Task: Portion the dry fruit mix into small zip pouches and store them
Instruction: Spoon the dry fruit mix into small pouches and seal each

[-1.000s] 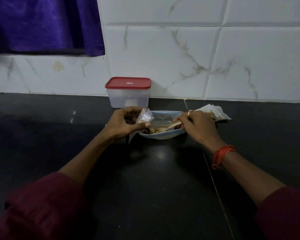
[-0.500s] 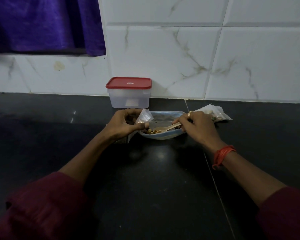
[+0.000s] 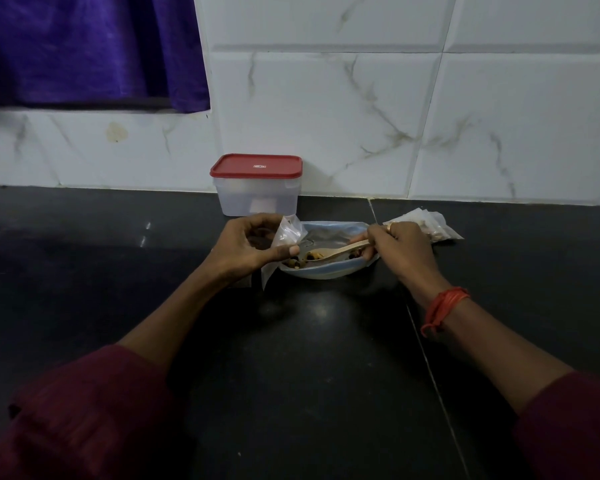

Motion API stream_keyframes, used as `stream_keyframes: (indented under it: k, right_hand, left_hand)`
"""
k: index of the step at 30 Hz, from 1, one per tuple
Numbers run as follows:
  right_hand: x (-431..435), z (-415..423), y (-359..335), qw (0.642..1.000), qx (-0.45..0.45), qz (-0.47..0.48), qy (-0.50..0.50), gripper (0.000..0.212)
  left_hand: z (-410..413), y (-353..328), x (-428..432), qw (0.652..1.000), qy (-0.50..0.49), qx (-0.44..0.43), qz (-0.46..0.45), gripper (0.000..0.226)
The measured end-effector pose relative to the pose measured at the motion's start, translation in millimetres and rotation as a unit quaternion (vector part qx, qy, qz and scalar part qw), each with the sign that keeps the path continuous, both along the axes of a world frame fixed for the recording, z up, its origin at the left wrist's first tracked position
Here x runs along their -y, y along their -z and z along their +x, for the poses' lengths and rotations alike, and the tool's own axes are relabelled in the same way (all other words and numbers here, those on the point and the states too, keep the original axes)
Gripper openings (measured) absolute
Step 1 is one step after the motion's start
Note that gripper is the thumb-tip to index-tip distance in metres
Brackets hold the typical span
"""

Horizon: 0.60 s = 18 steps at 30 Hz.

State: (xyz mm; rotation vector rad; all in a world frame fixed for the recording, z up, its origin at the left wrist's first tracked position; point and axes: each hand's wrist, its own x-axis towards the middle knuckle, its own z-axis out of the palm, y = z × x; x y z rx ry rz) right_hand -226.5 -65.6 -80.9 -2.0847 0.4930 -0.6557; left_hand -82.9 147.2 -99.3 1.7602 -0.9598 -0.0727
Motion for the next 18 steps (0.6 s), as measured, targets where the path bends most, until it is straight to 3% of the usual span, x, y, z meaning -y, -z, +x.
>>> stream_keyframes:
  k: [2,6,10,15,18]
  right_hand:
    - [3,0,-1,1.000,0.008,0.010,0.021,0.046]
    - [8,0,-6,0.997,0.067,0.019,0.039,0.039]
    - [-1,-4,-11,0.992,0.124,0.018,0.012,0.037]
    - [-17,-4,-9,0.988,0.126,-0.062,-0.070,0.026]
    - [-17,-3,-3,0.966,0.128,-0.195,-0.110,0.023]
  left_hand:
    - [-2,0,0,1.000,0.001,0.017,0.005,0.049]
    - [-3,0,1,0.999,-0.003,0.039,0.009,0.051]
    - [-3,2,3,0.998,-0.007,0.058,0.012,0.057]
    - [-6,0,4,0.998,-0.002,0.061,-0.001,0.053]
    - [-5,-2,4,0.999,-0.003,0.048,-0.019,0.047]
